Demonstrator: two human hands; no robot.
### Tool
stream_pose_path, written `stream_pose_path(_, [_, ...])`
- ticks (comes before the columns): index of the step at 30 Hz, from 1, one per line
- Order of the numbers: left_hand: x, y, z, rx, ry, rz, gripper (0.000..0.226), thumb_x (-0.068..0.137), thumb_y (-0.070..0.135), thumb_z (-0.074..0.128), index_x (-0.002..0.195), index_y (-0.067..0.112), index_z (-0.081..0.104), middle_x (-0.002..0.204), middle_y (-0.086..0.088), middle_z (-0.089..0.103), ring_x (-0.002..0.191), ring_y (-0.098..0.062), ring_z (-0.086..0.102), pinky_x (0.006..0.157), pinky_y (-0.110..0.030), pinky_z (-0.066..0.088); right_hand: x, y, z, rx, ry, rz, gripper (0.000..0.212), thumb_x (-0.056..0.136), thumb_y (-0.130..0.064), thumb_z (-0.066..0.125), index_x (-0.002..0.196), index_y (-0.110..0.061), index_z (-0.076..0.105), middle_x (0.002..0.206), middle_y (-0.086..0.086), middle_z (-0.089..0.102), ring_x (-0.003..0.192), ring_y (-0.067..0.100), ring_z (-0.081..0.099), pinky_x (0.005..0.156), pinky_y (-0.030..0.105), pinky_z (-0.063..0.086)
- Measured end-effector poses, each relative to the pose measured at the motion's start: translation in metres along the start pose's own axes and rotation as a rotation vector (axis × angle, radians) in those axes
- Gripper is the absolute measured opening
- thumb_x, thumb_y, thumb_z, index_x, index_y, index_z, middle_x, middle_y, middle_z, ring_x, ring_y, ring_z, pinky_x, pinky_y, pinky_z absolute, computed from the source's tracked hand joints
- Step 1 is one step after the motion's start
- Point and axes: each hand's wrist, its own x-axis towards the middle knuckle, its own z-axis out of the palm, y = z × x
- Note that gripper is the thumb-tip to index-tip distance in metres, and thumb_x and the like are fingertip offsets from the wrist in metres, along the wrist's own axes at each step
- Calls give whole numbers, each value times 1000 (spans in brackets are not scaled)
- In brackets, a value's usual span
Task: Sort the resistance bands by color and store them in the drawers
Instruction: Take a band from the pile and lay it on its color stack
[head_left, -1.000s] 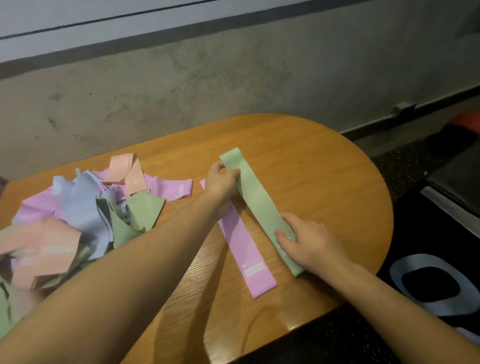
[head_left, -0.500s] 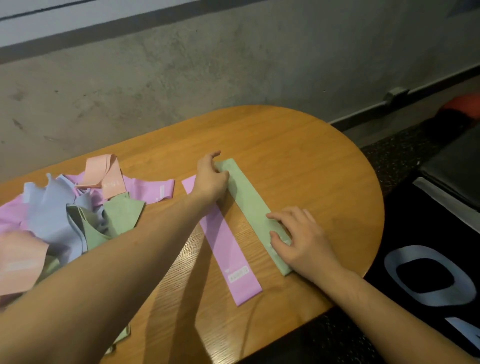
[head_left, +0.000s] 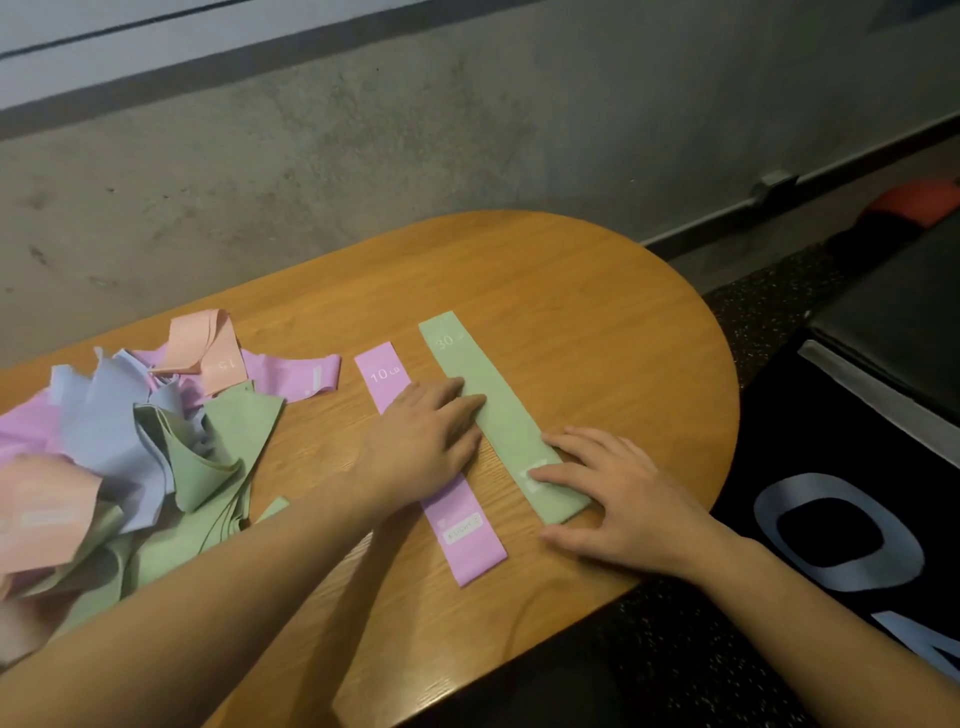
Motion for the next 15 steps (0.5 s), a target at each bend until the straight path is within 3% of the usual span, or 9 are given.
stream_pose_path(3, [2, 5, 3, 28, -49, -10, 55, 103, 52, 37, 155, 33, 34, 163, 3, 27, 149, -15, 23, 123, -36, 6, -5, 2, -3, -36, -27, 0, 66, 83, -80, 46, 141, -49, 48, 159, -23, 26, 149, -1, 12, 120, 31, 10])
stream_pose_path(7, [4, 8, 7, -12, -53, -14, 56, 103, 52, 36, 156, 43, 23, 166, 4, 19, 151, -15, 18, 125, -43, 8, -8, 0, -4, -33, 12, 53, 61, 84, -78, 44, 140, -51, 49, 158, -23, 28, 148, -1, 13, 118, 27, 7])
stream_pose_path(15, [-7, 3, 1, 51, -79, 5, 49, 104, 54, 30, 152, 42, 34, 164, 10, 23, 151, -9, 19, 125, -47, 6, -15, -5, -4, -20, 14, 50, 59, 86, -74, 38, 137, -47, 54, 158, -20, 33, 150, 5, 17, 119, 27, 1])
